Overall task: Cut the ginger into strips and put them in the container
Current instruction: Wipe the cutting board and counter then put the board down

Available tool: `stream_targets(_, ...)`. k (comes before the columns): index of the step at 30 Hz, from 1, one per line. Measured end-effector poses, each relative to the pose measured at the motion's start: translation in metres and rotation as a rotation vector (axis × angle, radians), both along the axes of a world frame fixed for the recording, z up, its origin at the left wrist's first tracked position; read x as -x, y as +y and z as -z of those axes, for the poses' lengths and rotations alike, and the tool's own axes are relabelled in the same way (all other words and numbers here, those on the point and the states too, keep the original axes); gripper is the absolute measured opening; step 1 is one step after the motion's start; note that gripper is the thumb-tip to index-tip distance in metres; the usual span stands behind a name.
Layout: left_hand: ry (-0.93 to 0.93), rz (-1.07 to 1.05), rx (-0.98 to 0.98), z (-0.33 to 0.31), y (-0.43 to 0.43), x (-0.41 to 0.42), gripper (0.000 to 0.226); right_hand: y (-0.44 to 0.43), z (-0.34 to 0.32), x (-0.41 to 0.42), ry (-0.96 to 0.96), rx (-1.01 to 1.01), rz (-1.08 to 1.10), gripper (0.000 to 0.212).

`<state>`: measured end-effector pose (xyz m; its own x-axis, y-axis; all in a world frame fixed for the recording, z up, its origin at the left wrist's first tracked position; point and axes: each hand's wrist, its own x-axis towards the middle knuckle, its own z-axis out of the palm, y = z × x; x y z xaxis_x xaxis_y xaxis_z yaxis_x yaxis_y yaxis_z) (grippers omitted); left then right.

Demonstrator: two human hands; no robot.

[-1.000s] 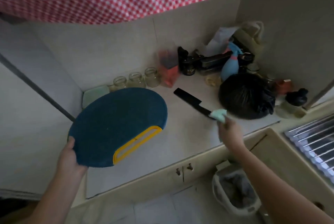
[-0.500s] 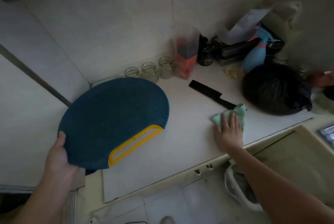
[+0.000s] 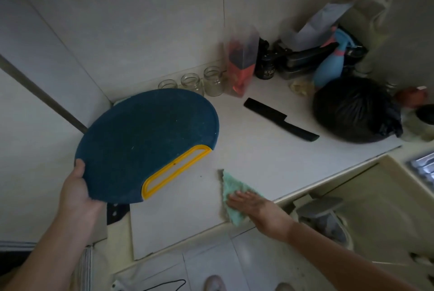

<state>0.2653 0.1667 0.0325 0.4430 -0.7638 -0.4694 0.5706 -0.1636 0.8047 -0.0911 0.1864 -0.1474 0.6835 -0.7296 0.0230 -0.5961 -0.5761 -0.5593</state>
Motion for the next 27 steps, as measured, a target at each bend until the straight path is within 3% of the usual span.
stream_targets(2, -0.013, 0.01, 0.006, 0.002, -0.001, -0.001, 0.036, 0.002, -0.014, 0.019, -0.082, -0.047, 0.193, 0.068)
stream_targets(4, -0.035, 0.006, -0.006, 0.005, -0.003, -0.004, 0.039, -0.003, -0.033, 0.048, -0.139, -0.063, 0.531, 0.051)
stream_targets(7, -0.033, 0.008, 0.004, 0.009, -0.007, -0.005, 0.044, -0.018, -0.041, 0.081, -0.034, 0.057, 0.855, 0.047)
stream_targets(12, 0.009, 0.012, 0.007, 0.007, -0.019, 0.006, 0.036, -0.045, -0.026, 0.068, 0.182, -0.104, 0.865, 0.05)
stream_targets(15, 0.044, 0.002, 0.002, 0.003, -0.03, 0.009, 0.028, -0.076, -0.025, 0.048, 0.144, -0.076, 0.872, 0.051)
stream_targets(25, 0.171, -0.11, -0.024, -0.008, -0.063, -0.007, 0.035, -0.203, -0.032, -0.028, -0.005, -0.111, 0.814, 0.052)
stream_targets(27, 0.179, -0.098, -0.005, -0.013, -0.067, -0.006, 0.033, -0.197, -0.032, -0.025, 0.057, -0.035, 0.782, 0.048)
